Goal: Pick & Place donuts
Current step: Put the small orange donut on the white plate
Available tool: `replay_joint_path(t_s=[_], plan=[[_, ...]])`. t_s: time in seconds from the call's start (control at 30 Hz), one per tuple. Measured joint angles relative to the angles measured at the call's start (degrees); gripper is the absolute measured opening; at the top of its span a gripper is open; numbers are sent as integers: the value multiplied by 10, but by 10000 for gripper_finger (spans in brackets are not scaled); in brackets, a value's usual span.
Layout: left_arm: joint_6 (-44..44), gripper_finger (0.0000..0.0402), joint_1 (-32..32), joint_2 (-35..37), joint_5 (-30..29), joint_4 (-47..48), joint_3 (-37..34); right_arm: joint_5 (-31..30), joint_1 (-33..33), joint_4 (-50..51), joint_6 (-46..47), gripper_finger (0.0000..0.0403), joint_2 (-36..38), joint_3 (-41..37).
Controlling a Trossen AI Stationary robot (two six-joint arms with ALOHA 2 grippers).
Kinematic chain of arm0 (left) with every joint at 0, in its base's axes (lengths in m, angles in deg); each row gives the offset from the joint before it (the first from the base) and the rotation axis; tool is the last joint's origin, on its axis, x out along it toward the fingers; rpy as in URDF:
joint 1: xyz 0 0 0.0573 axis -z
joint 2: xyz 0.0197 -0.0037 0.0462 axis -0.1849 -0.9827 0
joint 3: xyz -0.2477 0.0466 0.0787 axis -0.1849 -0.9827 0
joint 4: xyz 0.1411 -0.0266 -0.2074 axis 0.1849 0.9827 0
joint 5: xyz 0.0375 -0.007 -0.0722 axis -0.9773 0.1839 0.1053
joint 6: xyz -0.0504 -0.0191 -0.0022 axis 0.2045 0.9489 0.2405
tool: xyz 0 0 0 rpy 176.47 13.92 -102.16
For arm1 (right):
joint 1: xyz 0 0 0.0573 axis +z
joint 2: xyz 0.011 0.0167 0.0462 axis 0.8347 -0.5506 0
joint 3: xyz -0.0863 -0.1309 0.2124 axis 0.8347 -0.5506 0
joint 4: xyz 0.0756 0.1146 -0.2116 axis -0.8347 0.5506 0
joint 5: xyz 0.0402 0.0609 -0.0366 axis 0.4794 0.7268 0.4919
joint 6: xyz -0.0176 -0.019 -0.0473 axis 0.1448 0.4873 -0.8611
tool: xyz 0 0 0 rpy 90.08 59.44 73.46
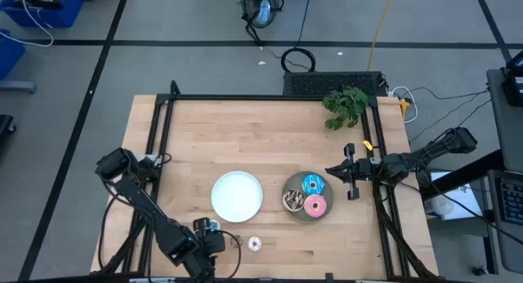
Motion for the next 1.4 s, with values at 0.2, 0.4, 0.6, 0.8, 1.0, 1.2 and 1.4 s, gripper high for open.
replay_joint_path(t_s=[0.2, 0.4, 0.6, 0.8, 1.0, 1.2, 1.4], plan=[[11, 225, 2, 0, 10, -53, -39, 0, 0, -10, -5, 0, 0, 0], [8, 225, 5, -1, 14, -72, -57, 0, 0, -10, -5, 0, 0, 0], [8, 225, 5, -32, 31, -88, -58, 0, 0, -8, -5, 0, 0, 0], [-10, 225, -2, -57, 35, -96, -56, 0, 0, -6, -1, 0, -2, 0], [-16, 225, -6, -61, 33, -96, -56, 0, 0, -6, -1, 0, -3, 0], [-20, 208, -6, -63, -6, -92, -57, 0, 0, -6, 0, 0, -3, 0], [-43, 105, -8, -63, -13, -87, -58, 0, 0, -2, 0, 0, -3, 0]])
